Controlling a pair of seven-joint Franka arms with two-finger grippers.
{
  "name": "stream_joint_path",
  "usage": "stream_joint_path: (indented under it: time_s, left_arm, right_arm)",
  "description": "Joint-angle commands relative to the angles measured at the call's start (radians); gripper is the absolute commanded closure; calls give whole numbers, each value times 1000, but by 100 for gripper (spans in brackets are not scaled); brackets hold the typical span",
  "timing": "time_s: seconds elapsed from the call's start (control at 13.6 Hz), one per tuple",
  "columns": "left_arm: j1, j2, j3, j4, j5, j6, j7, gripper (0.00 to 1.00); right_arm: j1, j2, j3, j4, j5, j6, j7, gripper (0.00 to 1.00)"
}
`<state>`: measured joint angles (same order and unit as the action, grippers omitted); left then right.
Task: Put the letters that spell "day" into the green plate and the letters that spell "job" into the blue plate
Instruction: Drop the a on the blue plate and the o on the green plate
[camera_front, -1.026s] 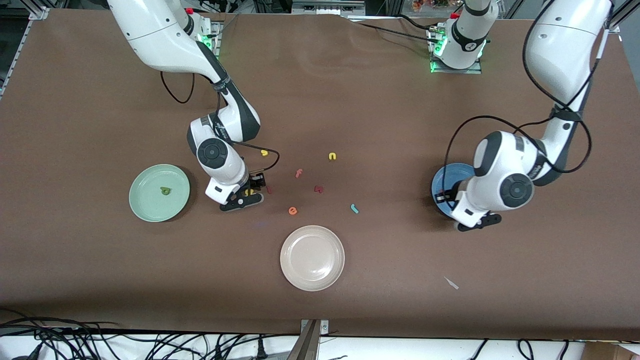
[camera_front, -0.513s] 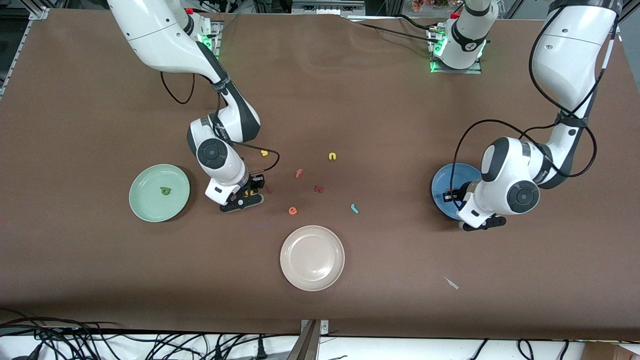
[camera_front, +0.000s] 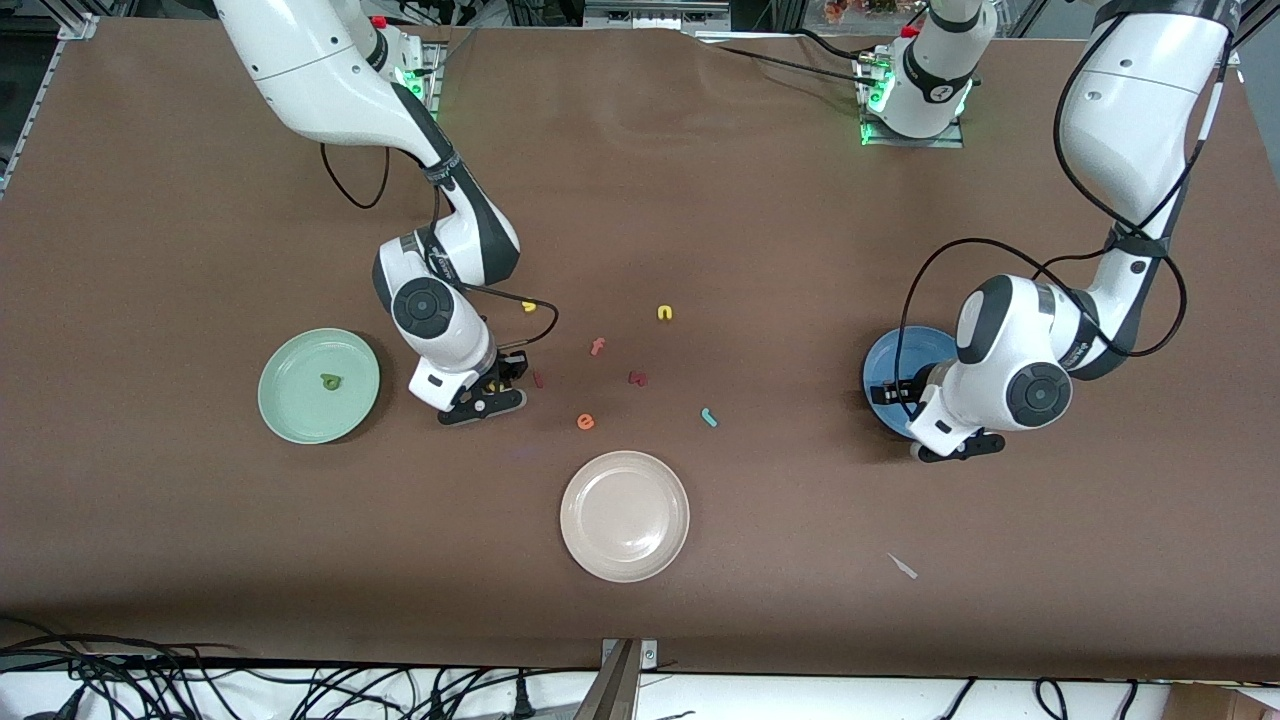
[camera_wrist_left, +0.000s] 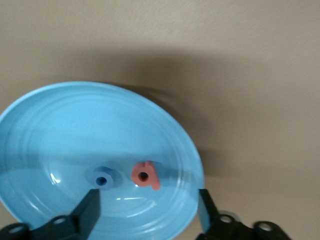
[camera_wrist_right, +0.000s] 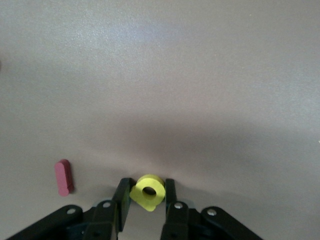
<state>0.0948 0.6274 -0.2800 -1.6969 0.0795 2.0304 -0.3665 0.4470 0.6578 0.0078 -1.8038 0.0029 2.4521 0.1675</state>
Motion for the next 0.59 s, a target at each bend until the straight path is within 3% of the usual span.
stream_joint_path:
  time_s: [0.0, 0.22, 0.51]
  left_arm:
    - [-3, -61, -33, -4, 40, -32, 8, 0]
    - [-3, -80, -79, -1, 46, -32, 1, 0]
    - [-21, -80, -90, 78, 46, -38, 1, 0]
  right_arm:
    - [4, 25, 3, 20, 11, 2, 0, 73]
    - [4, 22, 3, 50, 14, -14, -10, 76]
    - [-11, 13, -2, 151, 14, -192, -17, 76]
